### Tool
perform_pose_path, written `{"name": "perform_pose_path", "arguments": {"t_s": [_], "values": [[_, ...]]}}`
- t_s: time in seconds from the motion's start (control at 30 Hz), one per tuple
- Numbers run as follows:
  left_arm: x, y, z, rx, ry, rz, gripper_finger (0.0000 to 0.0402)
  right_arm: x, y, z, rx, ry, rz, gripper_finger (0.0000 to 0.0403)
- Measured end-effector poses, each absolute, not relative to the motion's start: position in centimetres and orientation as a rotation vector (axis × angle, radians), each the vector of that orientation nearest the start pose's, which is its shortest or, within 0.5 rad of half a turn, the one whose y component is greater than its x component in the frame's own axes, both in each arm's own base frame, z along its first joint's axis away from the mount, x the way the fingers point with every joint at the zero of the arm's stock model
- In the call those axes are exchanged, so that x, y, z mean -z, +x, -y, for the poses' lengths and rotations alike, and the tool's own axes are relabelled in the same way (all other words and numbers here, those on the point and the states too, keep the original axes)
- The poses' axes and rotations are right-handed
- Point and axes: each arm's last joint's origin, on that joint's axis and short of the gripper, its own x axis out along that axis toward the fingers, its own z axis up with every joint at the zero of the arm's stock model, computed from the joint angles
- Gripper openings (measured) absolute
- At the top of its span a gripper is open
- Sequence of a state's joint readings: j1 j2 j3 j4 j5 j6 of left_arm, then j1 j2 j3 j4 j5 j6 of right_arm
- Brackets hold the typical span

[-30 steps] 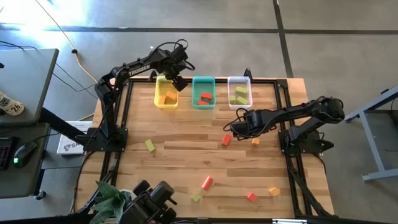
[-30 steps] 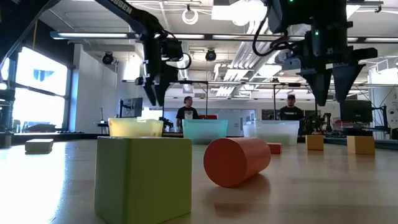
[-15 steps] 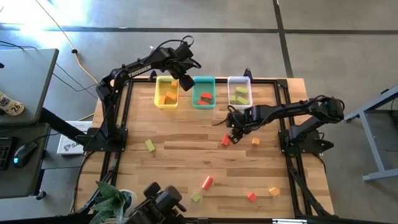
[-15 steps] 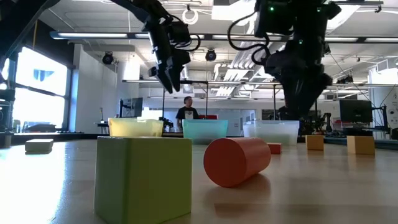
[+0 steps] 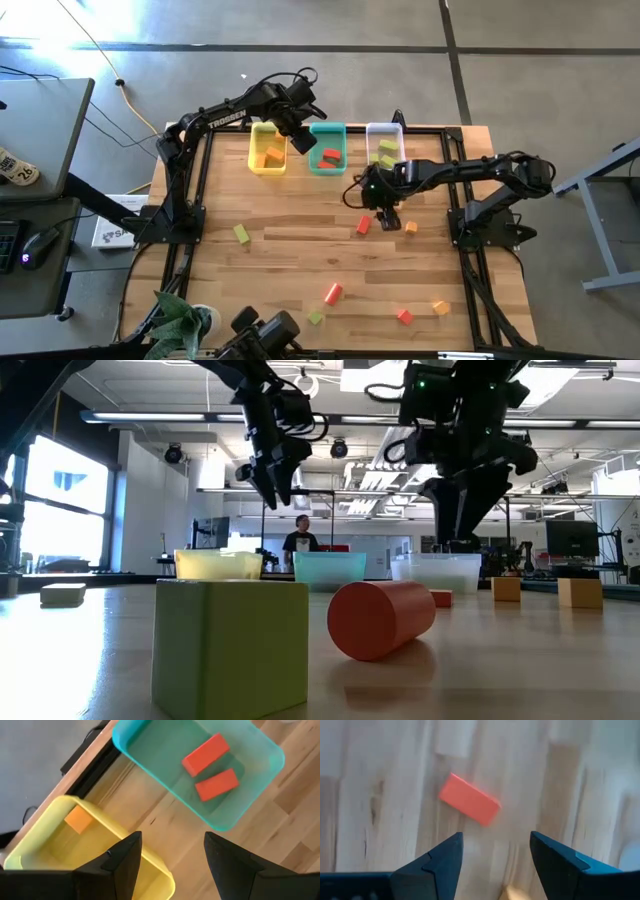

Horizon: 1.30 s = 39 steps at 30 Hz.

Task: Sort & place blocks by color
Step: Put the orange block into the green bin

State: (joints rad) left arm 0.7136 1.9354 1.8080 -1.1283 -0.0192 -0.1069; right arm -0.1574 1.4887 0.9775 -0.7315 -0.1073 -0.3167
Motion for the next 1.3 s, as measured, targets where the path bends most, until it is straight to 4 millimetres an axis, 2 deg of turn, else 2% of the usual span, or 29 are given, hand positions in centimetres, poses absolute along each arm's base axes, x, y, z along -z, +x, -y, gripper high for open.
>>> {"name": "perform_pose_path", "arguments": {"t_s": [0.17,0.4,0.8,1.1,1.3], "values": [[-28.6,29.8,-25.8,-0.724,-0.539,-1.177,0.0203,-21.0,27.6,3.9,-0.319,-0.273,-1.113,0.0216],[-28.6,29.8,-25.8,-0.725,-0.535,-1.177,0.0202,-20.7,28.0,3.8,-0.475,-0.432,-1.055,0.0216],[-28.6,29.8,-25.8,-0.726,-0.533,-1.177,0.0202,-17.1,29.6,3.9,-0.534,-0.424,-1.124,0.0216],[-28.6,29.8,-25.8,-0.725,-0.532,-1.177,0.0202,-15.2,30.2,3.2,-0.618,-0.478,-1.160,0.0216],[-28.6,29.8,-25.8,-0.715,-0.518,-1.182,0.0202,-13.7,30.6,3.1,-0.589,-0.507,-1.217,0.0216]]}}
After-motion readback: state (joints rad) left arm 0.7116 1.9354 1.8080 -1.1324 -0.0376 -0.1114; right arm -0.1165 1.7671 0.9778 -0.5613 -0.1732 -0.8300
